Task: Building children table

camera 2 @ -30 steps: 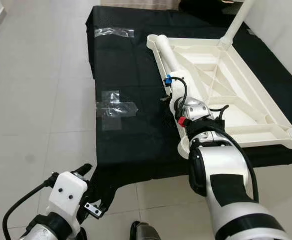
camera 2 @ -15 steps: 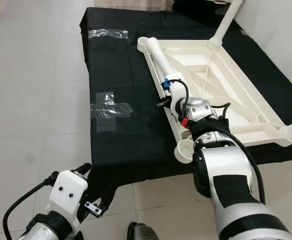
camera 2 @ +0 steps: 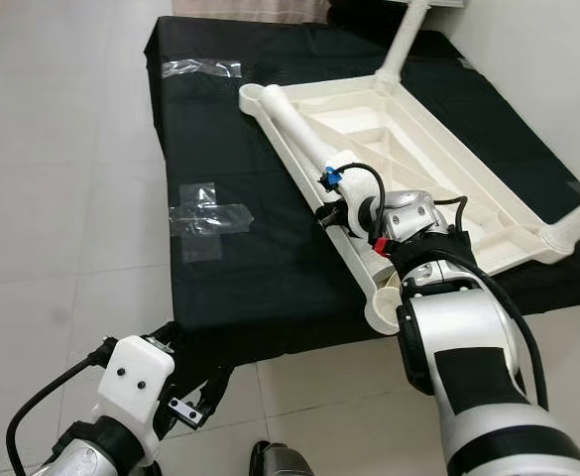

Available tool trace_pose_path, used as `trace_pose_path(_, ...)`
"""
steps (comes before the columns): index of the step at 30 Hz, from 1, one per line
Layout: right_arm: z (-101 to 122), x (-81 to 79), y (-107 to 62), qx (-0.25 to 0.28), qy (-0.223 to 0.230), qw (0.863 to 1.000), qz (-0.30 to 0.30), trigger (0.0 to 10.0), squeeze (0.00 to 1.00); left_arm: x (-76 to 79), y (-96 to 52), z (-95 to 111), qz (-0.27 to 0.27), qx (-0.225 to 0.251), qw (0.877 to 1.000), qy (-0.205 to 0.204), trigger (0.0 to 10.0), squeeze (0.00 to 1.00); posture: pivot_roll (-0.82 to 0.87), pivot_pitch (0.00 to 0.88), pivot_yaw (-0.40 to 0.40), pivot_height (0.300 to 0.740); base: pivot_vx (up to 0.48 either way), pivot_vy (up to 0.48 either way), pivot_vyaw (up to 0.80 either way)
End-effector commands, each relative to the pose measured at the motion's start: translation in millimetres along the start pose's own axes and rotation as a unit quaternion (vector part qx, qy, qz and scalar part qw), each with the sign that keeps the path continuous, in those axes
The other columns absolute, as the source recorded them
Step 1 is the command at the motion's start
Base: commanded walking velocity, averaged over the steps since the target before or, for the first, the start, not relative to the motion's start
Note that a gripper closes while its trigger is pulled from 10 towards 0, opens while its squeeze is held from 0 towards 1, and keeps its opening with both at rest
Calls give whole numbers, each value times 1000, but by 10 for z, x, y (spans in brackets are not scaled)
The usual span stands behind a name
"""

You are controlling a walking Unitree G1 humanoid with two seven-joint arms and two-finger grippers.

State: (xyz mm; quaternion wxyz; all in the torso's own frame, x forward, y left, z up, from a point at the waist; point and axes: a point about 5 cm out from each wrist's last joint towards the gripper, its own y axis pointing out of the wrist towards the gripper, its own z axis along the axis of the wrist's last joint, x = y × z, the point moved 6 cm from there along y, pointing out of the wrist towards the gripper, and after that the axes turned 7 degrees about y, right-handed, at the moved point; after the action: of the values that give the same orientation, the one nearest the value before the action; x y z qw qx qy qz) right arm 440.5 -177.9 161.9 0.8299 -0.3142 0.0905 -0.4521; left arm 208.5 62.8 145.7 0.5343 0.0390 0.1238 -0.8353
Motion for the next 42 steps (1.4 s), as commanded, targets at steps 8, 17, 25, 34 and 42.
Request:
trace_pose_path(8,-1132,-339,-362,-229,-148,923,270,1569,0,-21,30,-76,-1,-13,1000,-7,10000,0,57,258,-132,740,0,0,0)
trace_pose_path(17,-854,-288,-226,-172,-137,952,215,10000,0,-32,35,-78,0,-13,1000,-6,10000,0,57,256,-133,740,0,0,0)
trace_pose_path(25,-757,-217,-241,-164,-148,956,194,10000,1000,-27,39,-79,1,-13,1000,-7,10000,0,57,252,-135,740,0,0,0)
trace_pose_path(34,-29,-371,-345,-30,-118,961,248,10000,0,-9,48,-91,0,-14,1000,-9,10000,0,54,246,-135,740,0,0,0)
trace_pose_path(42,346,-569,-294,48,-97,956,271,10000,0,-14,54,-85,1,-13,1000,-10,10000,0,56,246,-139,740,0,0,0)
